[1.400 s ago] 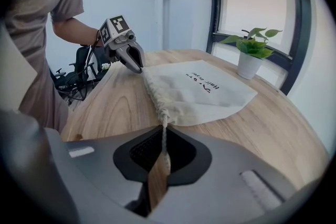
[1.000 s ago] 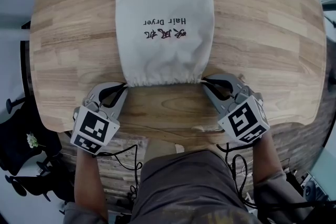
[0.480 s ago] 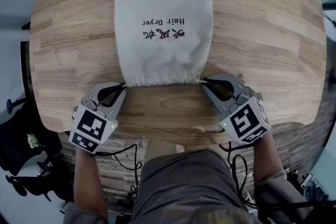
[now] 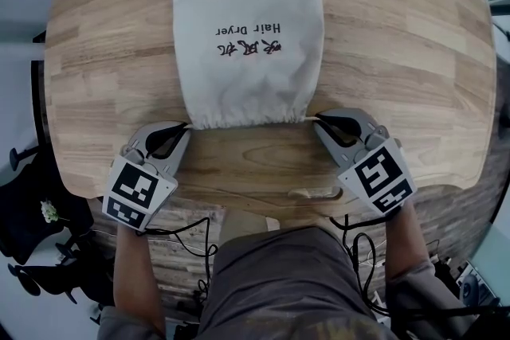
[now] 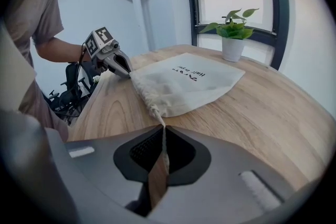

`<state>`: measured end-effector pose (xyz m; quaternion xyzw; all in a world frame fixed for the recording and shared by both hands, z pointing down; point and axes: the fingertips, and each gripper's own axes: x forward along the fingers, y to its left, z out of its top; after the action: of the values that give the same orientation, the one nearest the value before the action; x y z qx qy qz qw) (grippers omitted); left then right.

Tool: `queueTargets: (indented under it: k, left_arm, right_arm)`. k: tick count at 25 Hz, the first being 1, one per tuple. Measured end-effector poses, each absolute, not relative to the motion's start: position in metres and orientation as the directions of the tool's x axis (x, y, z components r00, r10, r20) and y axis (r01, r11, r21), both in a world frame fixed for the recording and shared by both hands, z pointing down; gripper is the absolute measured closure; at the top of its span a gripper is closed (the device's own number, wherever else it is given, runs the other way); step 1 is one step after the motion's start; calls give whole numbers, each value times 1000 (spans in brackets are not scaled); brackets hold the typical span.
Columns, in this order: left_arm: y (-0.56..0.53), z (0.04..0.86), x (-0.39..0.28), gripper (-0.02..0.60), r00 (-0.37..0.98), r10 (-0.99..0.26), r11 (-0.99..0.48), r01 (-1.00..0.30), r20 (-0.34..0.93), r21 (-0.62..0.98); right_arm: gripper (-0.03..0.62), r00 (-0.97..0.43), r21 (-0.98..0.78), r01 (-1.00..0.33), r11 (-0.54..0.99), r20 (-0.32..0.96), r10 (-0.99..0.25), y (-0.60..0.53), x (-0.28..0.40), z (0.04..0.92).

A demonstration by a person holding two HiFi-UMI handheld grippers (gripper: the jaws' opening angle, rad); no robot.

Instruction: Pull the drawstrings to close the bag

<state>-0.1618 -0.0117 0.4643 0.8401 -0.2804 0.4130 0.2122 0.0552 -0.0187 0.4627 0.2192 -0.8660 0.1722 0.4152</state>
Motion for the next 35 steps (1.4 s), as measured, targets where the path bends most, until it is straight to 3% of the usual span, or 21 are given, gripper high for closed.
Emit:
queueTargets:
  k: [35]
  left_arm:
    - [-23, 461, -216, 571, 420, -348, -653, -750, 838, 105]
  right_arm:
    - [557, -545, -157, -583, 797, 803, -240, -28, 106, 459]
